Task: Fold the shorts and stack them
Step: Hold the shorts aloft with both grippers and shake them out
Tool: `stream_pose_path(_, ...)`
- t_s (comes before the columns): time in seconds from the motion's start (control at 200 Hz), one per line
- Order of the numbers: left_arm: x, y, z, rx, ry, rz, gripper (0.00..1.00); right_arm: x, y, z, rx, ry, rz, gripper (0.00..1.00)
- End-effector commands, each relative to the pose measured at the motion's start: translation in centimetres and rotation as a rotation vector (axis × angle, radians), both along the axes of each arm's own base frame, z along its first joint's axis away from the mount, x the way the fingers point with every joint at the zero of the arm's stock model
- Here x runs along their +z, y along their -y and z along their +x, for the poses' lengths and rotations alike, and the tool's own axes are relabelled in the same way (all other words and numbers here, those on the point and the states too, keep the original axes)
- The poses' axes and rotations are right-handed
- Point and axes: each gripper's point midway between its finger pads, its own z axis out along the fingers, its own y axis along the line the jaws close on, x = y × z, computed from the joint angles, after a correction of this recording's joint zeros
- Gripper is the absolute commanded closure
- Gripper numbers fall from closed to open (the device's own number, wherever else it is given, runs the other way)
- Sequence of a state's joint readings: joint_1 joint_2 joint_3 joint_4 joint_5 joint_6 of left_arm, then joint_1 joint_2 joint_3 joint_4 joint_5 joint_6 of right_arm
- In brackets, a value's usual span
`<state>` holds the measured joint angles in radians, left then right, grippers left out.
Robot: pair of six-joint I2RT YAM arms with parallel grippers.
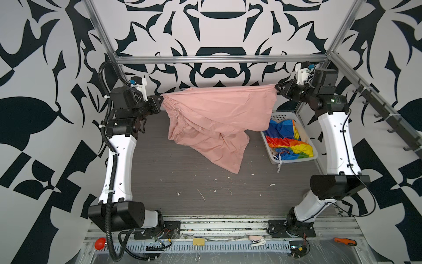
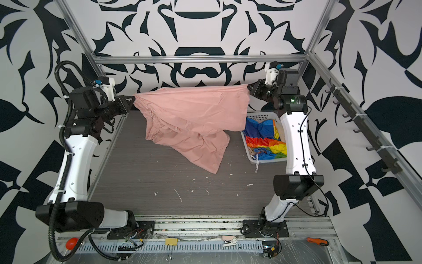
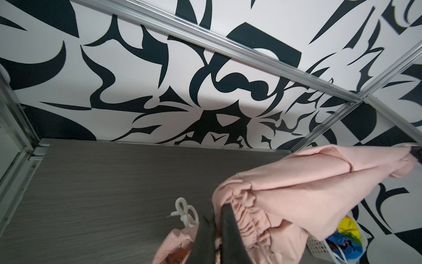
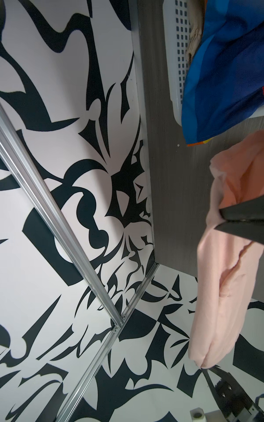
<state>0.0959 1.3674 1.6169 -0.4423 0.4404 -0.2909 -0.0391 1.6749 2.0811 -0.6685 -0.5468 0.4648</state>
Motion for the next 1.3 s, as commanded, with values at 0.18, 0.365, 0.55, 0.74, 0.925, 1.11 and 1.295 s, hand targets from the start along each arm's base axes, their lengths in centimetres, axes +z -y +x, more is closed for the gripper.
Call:
stream_pose_path(0.18, 7.4, 0.0, -5.0, -0.028, 0.192, -0.062, 1.0, 3.8, 3.4, -1.8, -0.124, 0.123, -0.01, 1.0)
stream_pose_path(0.365, 9.3, 0.6, -6.4, -0.062, 0.233, -0.111, 1.0, 9.6, 2.3, -5.8, -0.08, 0.277, 0.007, 1.0)
stream_pose_path(0.55, 14.6, 2.1, -11.7, -0.112, 0.428, -0.121, 1.0, 17.3, 1.1, -14.1, -0.049, 0.567, 0.025, 1.0)
stream_pose_path(0.74, 14.8, 1.1, -11.4, -0.061, 0.42, -0.12, 1.0, 17.5, 2.7, -13.9, -0.15, 0.553, -0.018, 1.0)
stream_pose_path(0.925, 7.7, -2.3, -4.2, 0.025, 0.132, -0.248, 1.0, 9.4, 3.7, -4.8, -0.156, 0.265, -0.029, 1.0)
stream_pose_path(1.11, -0.1, -4.0, 0.0, 0.036, -0.112, -0.392, 1.0, -0.4, 4.7, 1.2, -0.181, 0.032, -0.027, 1.0)
stream_pose_path(1.295, -1.1, -3.4, -0.1, 0.006, -0.152, -0.432, 1.0, -1.4, 4.5, 1.6, -0.164, 0.004, -0.009, 1.0)
